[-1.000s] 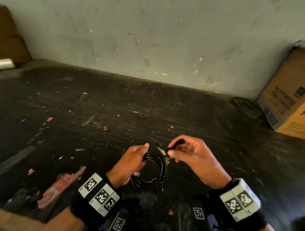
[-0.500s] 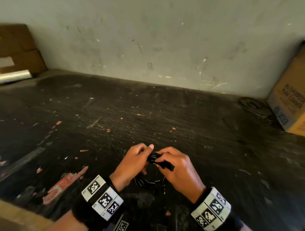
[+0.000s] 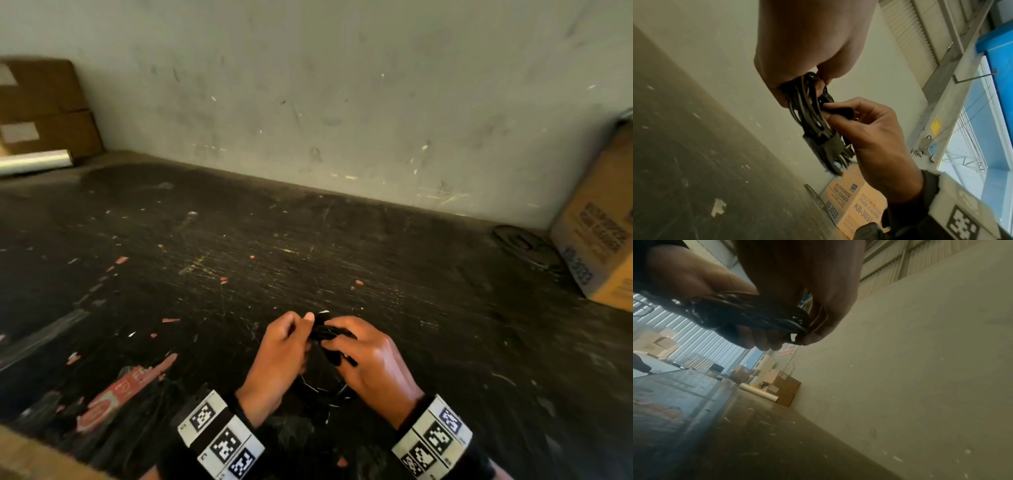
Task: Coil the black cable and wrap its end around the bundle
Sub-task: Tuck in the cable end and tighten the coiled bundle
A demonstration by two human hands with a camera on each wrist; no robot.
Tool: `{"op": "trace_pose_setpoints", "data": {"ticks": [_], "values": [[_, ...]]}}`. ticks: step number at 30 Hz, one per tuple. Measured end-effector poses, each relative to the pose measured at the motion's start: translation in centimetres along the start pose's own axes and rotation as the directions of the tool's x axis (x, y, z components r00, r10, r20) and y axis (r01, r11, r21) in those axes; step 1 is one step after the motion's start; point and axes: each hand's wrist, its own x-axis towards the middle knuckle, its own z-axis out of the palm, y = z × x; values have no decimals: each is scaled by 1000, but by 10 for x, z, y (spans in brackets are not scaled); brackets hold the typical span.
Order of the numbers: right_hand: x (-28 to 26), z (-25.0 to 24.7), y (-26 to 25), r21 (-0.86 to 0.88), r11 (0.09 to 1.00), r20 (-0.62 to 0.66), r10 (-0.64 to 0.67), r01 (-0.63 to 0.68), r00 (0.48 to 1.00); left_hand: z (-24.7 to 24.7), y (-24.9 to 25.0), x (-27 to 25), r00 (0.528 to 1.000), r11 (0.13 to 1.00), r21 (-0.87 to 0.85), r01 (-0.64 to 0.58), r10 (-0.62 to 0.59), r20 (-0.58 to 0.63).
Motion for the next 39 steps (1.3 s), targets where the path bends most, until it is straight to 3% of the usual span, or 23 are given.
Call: {"op": "trace_pose_setpoints", "data": {"ticks": [5,9,14,22,29,32,35,39], "values": [[-6,0,3,-30,1000,-10,2,-3,1000,5,-7,1,996,996,-42,83,-84,-25],[-11,-3,2,-75,997,6,-14,15,1000,9,-5,3,964,966,-58,252,-246,100],[-16,-6,2,-85,996,-23,-12,10,1000,9,-2,3,930,934,-127,335,-306,204],[-16,-14,5,-85,996,-54,0,-5,999,15,0,4,964,954,-224,201,-153,217],[-13,-28,6,-119,992,2,-30,30,1000,19,-7,3,994,997,-79,-11,20,108],[-9,-29,6,114,983,-24,147,-143,989,21,-9,-2,987,996,3,-88,86,133],[-7,-29,6,417,844,-7,375,-338,927,21,-9,-6,979,986,38,-162,156,129],[-8,-28,4,572,674,76,524,-468,849,19,-15,-8,952,948,140,-285,264,153]]}}
